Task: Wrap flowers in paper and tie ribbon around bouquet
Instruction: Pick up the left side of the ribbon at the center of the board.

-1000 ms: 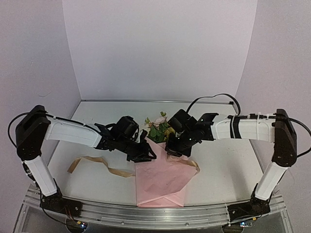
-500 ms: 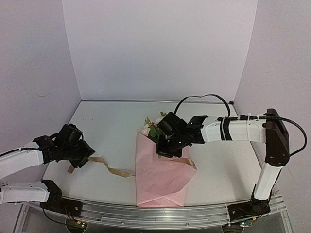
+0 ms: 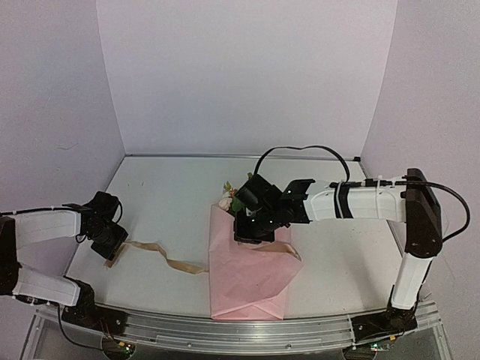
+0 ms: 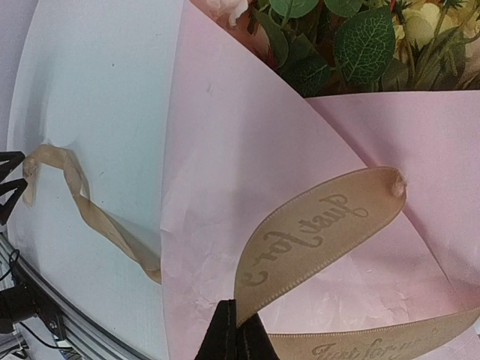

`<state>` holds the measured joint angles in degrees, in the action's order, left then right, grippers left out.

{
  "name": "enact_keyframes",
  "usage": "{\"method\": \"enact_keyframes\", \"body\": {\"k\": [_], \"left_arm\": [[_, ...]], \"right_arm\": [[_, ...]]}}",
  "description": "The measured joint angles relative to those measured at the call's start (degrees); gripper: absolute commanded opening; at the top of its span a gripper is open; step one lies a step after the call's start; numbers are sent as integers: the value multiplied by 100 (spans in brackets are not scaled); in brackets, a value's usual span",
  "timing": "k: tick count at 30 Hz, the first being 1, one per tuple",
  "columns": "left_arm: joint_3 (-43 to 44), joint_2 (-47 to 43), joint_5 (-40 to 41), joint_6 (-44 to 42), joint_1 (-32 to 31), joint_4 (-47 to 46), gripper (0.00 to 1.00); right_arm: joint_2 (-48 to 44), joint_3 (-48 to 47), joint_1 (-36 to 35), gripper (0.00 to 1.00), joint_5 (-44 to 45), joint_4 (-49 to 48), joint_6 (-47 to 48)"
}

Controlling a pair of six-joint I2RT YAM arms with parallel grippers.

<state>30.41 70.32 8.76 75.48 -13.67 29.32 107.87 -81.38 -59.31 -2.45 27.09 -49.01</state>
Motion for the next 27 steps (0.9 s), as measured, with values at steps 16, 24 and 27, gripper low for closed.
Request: {"method": "enact_keyframes", "body": {"k": [16,24,27], "left_arm": [[347,838,-367,93,24,-746,37],[437,489,-430,113,24,-696,42],[437,586,-511,114,24,-781,42]], "right_arm": [[4,0,-80,0,7,-2,275],[144,-71,-92,0,27,-2,282],[222,-88,-90,0,25,-2,293]]}}
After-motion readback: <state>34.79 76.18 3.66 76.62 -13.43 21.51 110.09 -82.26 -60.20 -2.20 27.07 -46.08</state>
